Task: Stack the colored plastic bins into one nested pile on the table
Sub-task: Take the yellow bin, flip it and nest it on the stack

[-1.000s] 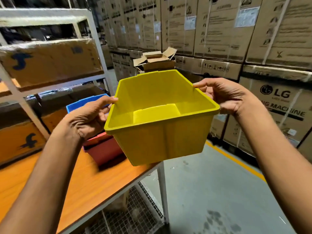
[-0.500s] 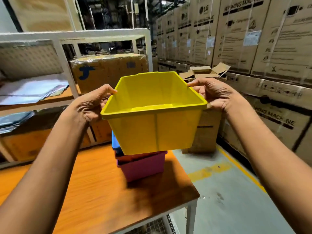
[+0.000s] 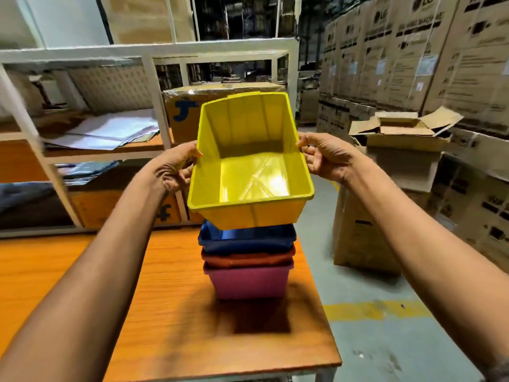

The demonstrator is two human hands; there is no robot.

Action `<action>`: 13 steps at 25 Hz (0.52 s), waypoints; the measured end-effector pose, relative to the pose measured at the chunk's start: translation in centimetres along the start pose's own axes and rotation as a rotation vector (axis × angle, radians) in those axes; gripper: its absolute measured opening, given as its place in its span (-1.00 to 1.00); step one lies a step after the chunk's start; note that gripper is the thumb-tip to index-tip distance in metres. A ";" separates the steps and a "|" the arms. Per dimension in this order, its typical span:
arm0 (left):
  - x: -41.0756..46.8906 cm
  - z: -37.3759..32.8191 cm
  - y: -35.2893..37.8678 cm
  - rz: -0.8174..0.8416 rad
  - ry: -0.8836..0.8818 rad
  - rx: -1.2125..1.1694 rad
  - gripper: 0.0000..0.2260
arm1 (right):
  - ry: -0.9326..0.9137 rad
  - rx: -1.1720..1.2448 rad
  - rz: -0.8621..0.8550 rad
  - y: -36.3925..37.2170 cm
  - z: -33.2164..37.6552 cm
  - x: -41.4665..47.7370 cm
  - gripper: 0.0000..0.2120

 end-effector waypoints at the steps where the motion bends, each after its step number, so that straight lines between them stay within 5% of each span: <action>1: 0.1 0.3 0.3 -0.009 0.007 -0.041 -0.52 | -0.013 -0.024 0.002 -0.1 -0.3 0.3 -0.67; 7: 0.8 0.9 -0.4 -0.112 0.046 -0.094 -0.54 | -0.039 -0.072 0.001 -0.2 -2.6 2.1 -0.58; 13: 2.1 0.9 -1.3 -0.134 0.156 -0.083 -0.58 | -0.081 -0.112 -0.041 -0.4 -3.4 3.5 -0.76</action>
Point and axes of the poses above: each hand's wrist, its own x-axis towards the middle knuckle, its own y-axis out of the palm, z = x × y, the point moved 6 cm from there along x, towards the middle knuckle
